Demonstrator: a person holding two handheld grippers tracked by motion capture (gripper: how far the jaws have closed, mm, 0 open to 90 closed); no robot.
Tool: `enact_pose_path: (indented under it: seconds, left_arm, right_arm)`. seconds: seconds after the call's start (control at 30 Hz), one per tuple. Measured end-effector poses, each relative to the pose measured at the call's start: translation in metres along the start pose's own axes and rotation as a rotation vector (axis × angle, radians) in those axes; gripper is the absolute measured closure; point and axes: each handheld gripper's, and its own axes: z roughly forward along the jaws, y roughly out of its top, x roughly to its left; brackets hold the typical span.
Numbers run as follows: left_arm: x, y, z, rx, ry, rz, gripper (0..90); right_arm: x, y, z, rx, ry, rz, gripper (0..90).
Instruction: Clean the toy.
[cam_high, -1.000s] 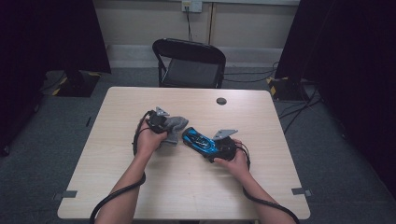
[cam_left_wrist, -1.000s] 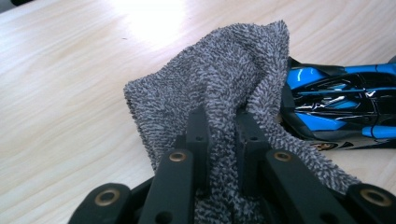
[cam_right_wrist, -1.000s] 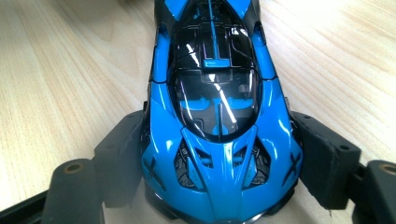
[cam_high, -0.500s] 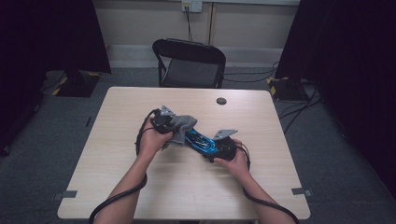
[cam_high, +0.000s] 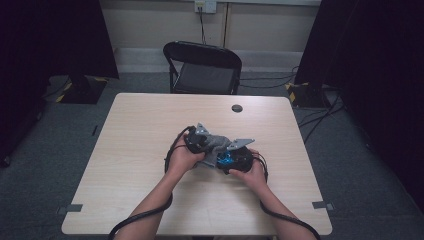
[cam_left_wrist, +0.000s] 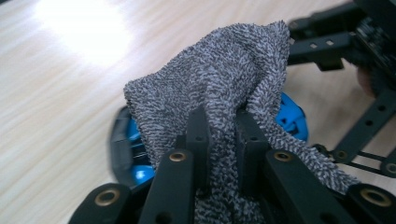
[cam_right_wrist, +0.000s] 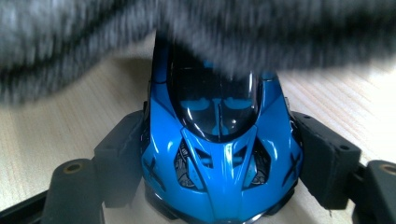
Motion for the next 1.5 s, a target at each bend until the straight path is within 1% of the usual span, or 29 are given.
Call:
enact_pose_path:
  seconds: [0.03,0.1,0.17,0.3,0.5,0.53,0.6,0.63,0.67,0.73,0.9,0.93,0.97,1.03,1.07,1.17,1.27,1.47,1.5]
  left_arm:
    - [-0.003,0.000,0.002,0.004,-0.005,0.009,78.9]
    - [-0.004,0.000,0.004,0.009,-0.013,0.008,78.9]
    - [-0.008,0.002,0.007,0.022,-0.024,0.021,78.9]
    - [-0.012,0.005,0.011,0.025,-0.037,0.035,78.8]
    - [-0.015,0.005,0.016,0.037,-0.046,0.044,78.8]
    - [-0.016,0.006,0.017,0.041,-0.049,0.055,78.8]
    - [-0.017,0.007,0.018,0.036,-0.057,0.055,78.6]
    - [-0.018,0.007,0.019,0.039,-0.066,0.069,78.5]
    - [-0.018,0.007,0.020,0.043,-0.074,0.075,78.4]
    - [-0.020,0.007,0.021,0.048,-0.076,0.076,78.3]
    - [-0.020,0.006,0.022,0.041,-0.079,0.071,78.1]
    - [-0.019,0.005,0.022,0.027,-0.084,0.058,78.1]
    - [-0.019,0.005,0.021,0.024,-0.085,0.053,78.1]
    - [-0.018,0.005,0.021,0.023,-0.086,0.057,78.0]
    - [-0.019,0.004,0.022,0.022,-0.090,0.051,78.0]
    - [-0.019,0.004,0.022,0.020,-0.091,0.050,77.8]
    - [-0.019,0.003,0.023,0.021,-0.088,0.053,77.9]
    - [-0.018,0.001,0.023,0.008,-0.087,0.045,78.2]
    - [-0.019,0.001,0.022,0.010,-0.084,0.050,78.2]
  right_arm:
    - [0.000,0.000,0.000,0.000,0.000,0.000,25.2]
    - [0.000,0.000,0.000,0.000,0.000,0.000,25.2]
    - [0.000,0.000,0.000,0.000,0.000,0.000,25.2]
    - [0.000,0.000,0.000,0.000,0.000,0.001,25.2]
    - [0.000,0.000,0.000,0.000,0.000,0.002,25.2]
    - [0.000,0.000,0.000,0.000,0.000,0.001,25.2]
    - [0.000,0.000,0.000,-0.001,-0.001,0.000,25.2]
    - [0.000,0.000,0.000,-0.001,-0.001,0.000,25.2]
    - [0.000,0.000,0.000,-0.001,-0.001,0.000,25.2]
    - [0.000,0.000,0.000,-0.002,-0.001,-0.001,25.2]
    - [0.000,0.000,0.000,-0.001,-0.001,-0.001,25.2]
    - [0.000,0.000,0.000,-0.001,-0.001,-0.001,25.2]
    - [0.000,0.000,0.000,-0.001,-0.001,-0.001,25.2]
    - [0.000,0.000,0.000,-0.001,-0.001,-0.001,25.2]
    - [0.000,0.000,0.000,-0.001,-0.001,-0.001,25.2]
    - [0.000,0.000,0.000,-0.001,-0.001,-0.001,25.2]
    - [0.000,0.000,0.000,-0.001,-0.001,-0.002,25.2]
    - [0.000,0.000,0.000,0.000,0.000,-0.002,25.2]
    - [0.000,0.000,0.000,-0.001,0.000,-0.002,25.2]
